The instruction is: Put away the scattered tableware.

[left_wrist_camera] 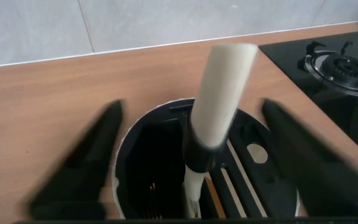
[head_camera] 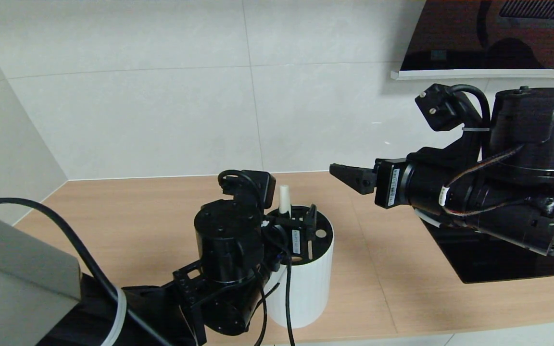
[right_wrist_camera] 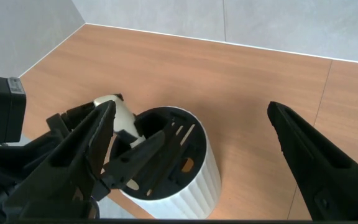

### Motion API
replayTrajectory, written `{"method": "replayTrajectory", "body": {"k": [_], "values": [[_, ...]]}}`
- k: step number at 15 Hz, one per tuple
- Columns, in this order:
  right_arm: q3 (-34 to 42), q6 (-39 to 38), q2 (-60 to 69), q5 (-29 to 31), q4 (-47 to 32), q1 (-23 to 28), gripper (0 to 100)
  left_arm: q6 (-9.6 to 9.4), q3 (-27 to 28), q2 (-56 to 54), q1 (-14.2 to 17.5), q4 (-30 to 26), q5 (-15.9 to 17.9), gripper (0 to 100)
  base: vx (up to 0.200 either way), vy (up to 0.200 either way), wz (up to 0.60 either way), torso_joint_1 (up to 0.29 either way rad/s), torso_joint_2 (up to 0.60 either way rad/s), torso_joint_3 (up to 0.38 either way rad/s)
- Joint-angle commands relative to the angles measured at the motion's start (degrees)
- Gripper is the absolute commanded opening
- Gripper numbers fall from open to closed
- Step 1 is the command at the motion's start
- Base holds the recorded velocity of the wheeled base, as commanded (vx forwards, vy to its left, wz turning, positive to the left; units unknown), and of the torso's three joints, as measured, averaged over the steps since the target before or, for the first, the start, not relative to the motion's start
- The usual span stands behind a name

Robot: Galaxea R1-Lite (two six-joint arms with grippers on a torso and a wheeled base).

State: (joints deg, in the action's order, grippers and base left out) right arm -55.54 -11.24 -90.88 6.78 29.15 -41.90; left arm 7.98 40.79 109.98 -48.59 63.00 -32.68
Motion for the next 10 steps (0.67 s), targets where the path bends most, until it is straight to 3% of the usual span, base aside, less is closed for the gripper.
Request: {"method": "replayTrajectory", "body": {"k": [1,5,8,10], "values": [[0.0,0.0,-0.1,0.0,0.0,0.0,100,0.01,0.0,-0.4,0.0,0.0,0.0,100,0.0,0.0,0.0,0.0,0.0,0.0],[0.5,0.1,0.4,0.2,0.1,0.0,100,-0.16,-0.4,-7.1,0.0,-0.4,0.4,100,0.0,0.0,0.0,0.0,0.0,0.0],[2.7,0.3,5.3,2.0,0.2,0.4,100,-0.43,-3.4,-22.4,0.0,-7.5,6.4,100,0.0,0.0,0.0,0.0,0.0,0.0],[6.2,5.7,8.4,6.0,0.7,4.5,100,-0.43,-7.5,-33.5,2.2,-14.2,10.9,100,0.0,0.0,0.0,0.0,0.0,0.0]]}}
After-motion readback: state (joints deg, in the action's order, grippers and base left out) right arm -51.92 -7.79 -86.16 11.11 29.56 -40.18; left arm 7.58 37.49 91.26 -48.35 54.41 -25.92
